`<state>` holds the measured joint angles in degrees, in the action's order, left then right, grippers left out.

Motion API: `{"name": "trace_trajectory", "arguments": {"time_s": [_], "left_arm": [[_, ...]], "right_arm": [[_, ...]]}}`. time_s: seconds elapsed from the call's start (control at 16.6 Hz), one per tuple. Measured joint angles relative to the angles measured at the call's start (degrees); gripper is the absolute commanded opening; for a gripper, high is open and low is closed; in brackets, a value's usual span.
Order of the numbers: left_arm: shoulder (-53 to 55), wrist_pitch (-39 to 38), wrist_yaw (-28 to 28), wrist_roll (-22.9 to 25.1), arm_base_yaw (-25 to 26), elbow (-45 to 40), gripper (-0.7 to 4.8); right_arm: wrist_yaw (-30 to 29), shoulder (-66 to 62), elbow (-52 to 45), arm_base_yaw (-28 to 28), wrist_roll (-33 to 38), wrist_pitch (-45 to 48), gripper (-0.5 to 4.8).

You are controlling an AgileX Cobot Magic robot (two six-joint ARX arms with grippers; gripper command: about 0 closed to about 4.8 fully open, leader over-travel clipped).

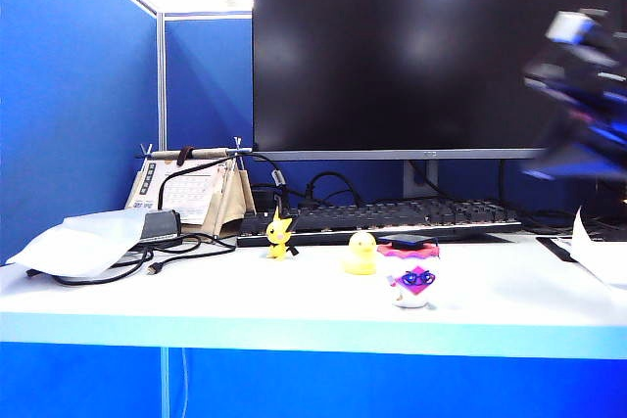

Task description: Pick up the doll with a different color than the other dolls and place it near you.

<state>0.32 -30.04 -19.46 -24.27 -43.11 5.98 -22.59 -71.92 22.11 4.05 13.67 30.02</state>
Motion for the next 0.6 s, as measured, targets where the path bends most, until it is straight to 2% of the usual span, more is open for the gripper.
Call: {"name": "trace_trajectory", "arguments": {"time_s": [0.18,0.3,0.6], "left_arm": [[0.0,0.0,0.0,0.0,0.0,0.0,0.22],[0.0,0.0,0.0,0.0,0.0,0.0,0.22],[0.0,0.0,0.0,0.0,0.0,0.0,0.22]], "right_arm": [[0.2,7.1,-12.1,-4.7,6.2,8.2,-0.05],[0.4,10.7,-16.6,-5.7,7.5,11.4,-0.05],[3.8,12.4,-21.6,-5.6,7.4,8.1,-0.04]]}}
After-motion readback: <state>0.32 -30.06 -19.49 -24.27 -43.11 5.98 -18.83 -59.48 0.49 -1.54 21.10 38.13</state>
